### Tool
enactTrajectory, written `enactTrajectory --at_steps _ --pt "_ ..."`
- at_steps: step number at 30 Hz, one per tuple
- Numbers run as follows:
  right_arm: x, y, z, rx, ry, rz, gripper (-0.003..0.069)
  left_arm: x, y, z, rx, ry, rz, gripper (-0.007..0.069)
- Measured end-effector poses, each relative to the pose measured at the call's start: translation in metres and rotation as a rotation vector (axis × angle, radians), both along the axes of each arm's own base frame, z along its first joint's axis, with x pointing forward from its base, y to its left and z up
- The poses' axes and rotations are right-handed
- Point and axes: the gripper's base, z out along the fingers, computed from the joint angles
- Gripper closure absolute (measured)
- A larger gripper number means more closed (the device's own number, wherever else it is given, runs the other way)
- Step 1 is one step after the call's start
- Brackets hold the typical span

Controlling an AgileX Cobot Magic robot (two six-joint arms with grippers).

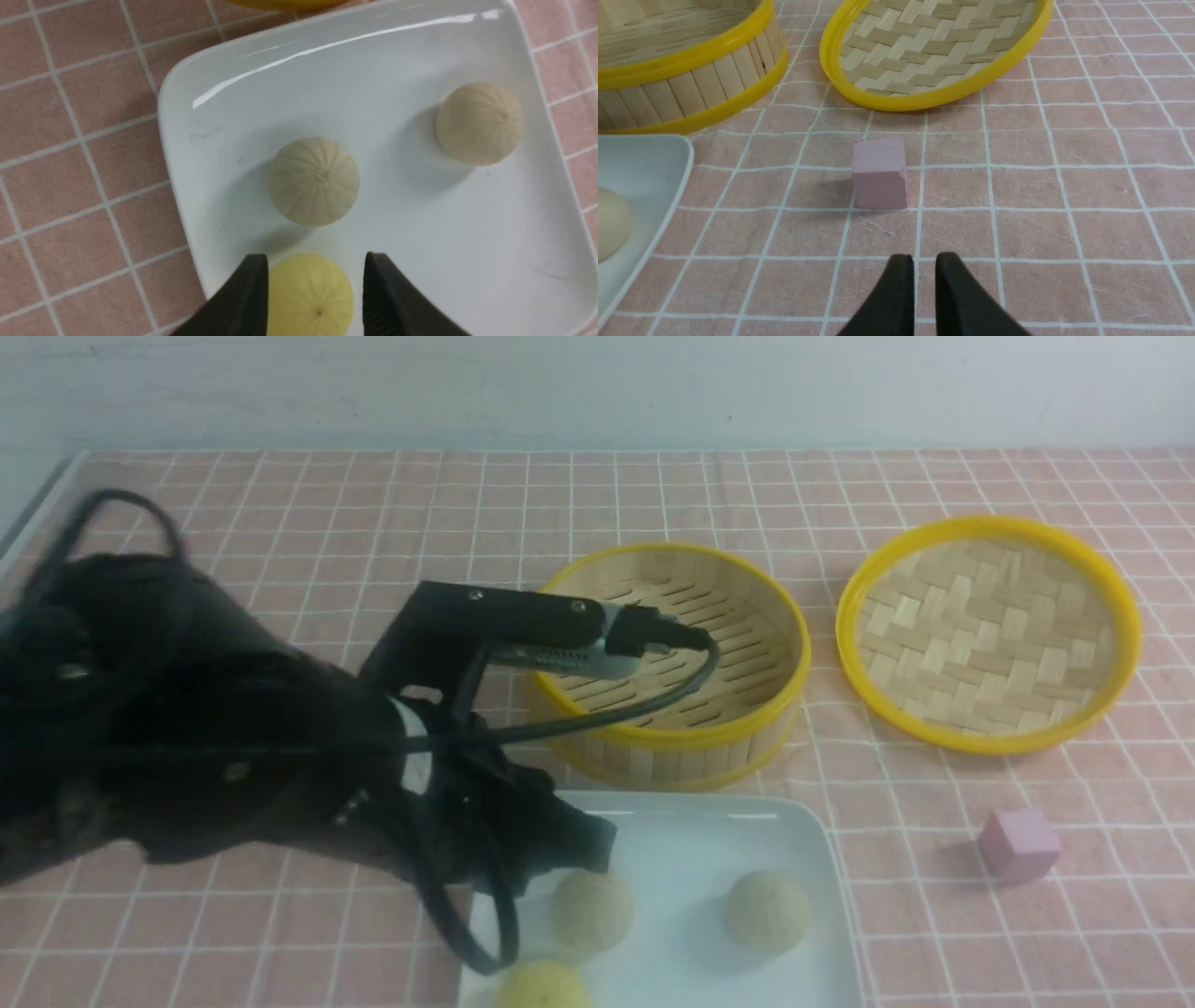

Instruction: Put the steamed buns into the plate on the pink tablecloth.

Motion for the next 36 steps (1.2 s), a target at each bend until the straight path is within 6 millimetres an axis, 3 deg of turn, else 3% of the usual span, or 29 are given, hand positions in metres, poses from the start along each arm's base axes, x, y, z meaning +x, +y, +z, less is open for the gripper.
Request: enactTrajectory --at_steps 2,6,10,15,18,22,29,36 --pt "0.0 -0.001 0.0 0.0 0.0 -0.014 0.0597 -0.005 0.006 0.009 -0.005 -0.026 -0.006 0.032" --pt "0.0 -0.005 0.0 -0.003 0.0 -0.095 0.0597 -0.031 0.038 0.045 -0.05 -0.144 -0.004 0.0329" --pt "0.0 -0.006 0.0 -0.004 0.0 -0.123 0.0596 -0.05 0.06 0.062 -0.072 -0.197 0.004 0.0369" --pt "0.0 -0.007 0.0 -0.005 0.0 -0.129 0.0587 -0.086 0.102 0.076 -0.037 -0.234 0.024 0.054" --pt "0.0 -0.007 0.0 -0.005 0.0 -0.129 0.0583 -0.108 0.126 0.066 -0.034 -0.235 0.034 0.0615" --pt "0.0 -0.007 0.0 -0.005 0.0 -0.129 0.0578 -0.119 0.135 0.042 -0.133 -0.307 0.038 0.0625" --pt "0.0 -0.007 0.0 -0.007 0.0 -0.129 0.0566 -0.111 0.119 0.005 -0.412 -0.396 0.068 0.0625" --pt "0.0 -0.007 0.0 -0.007 0.0 -0.129 0.0558 -0.108 0.117 -0.027 -0.351 -0.379 0.059 0.0622"
